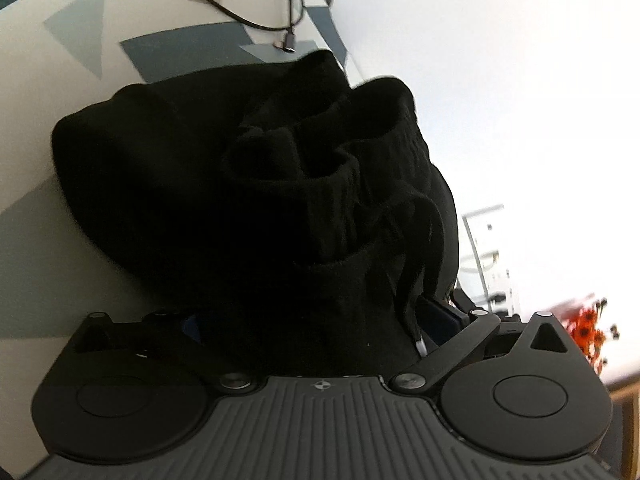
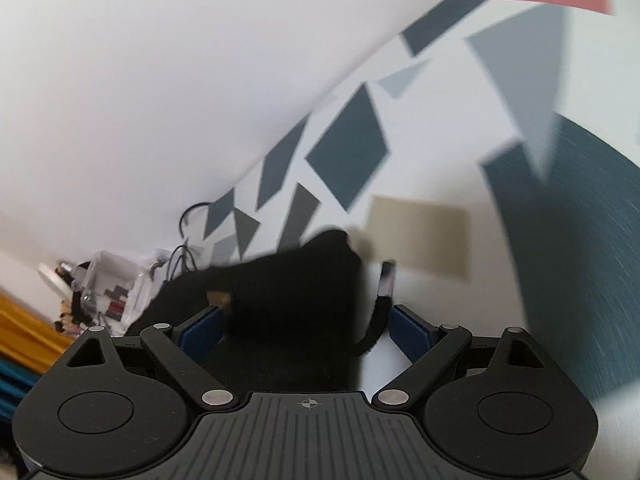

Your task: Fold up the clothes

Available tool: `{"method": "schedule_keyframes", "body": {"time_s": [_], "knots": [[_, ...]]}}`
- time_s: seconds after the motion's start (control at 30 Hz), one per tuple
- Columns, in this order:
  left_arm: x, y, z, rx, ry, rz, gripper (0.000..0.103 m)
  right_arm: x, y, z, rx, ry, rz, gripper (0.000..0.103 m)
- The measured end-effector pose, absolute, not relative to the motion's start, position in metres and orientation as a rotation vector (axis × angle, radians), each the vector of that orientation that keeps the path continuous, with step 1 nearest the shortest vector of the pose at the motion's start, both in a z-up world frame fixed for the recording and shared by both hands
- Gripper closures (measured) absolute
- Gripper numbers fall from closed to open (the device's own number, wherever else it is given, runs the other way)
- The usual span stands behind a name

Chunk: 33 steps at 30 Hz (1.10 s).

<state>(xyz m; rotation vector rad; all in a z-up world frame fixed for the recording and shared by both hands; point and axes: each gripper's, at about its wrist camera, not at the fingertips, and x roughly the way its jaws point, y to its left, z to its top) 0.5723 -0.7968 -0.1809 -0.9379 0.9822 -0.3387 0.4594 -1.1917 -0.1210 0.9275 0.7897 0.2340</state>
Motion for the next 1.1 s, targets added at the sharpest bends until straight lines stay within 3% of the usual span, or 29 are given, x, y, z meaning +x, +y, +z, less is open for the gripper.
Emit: {"method": "schedule_keyframes", "body": {"time_s": [0.1, 0.23, 0.3, 0.4, 0.5, 0.63, 0.8, 0.97, 1.1], "knots": [[0.575, -0.801, -0.177, -0.905, 0.993, -0.317, 0.004, 0.490, -1.192, -0.122, 0.902, 0.806, 0.317, 0.001], [0.577, -0.805, -0.175, -0.897, 0.991, -0.284, 0.003, 0.519, -1.178, -0.119, 0.798, 0.852, 0.430, 0.003], [0.578, -0.806, -0.174, -0.900, 0.990, -0.276, 0.003, 0.521, -1.169, -0.116, 0.760, 0.880, 0.465, 0.027], [0.581, -0.808, -0.174, -0.897, 0.994, -0.271, 0.003, 0.517, -1.156, -0.106, 0.680, 0.885, 0.500, 0.047], [0.585, -0.809, -0.172, -0.881, 1.020, -0.280, 0.002, 0.516, -1.146, -0.094, 0.588, 0.858, 0.541, 0.057], [0.581, -0.788, -0.162, -0.796, 1.131, -0.344, 0.002, 0.512, -1.148, -0.091, 0.564, 0.834, 0.543, 0.060], [0.555, -0.726, -0.141, -0.763, 1.042, -0.299, 0.001, 0.505, -1.148, -0.091, 0.553, 0.808, 0.519, 0.060], [0.579, -0.618, -0.160, -0.869, 0.985, -0.265, 0.001, 0.506, -1.148, -0.098, 0.586, 0.811, 0.488, 0.059], [0.619, -0.691, -0.179, -0.871, 1.052, -0.345, 0.000, 0.506, -1.149, -0.100, 0.596, 0.822, 0.469, 0.057]]}}
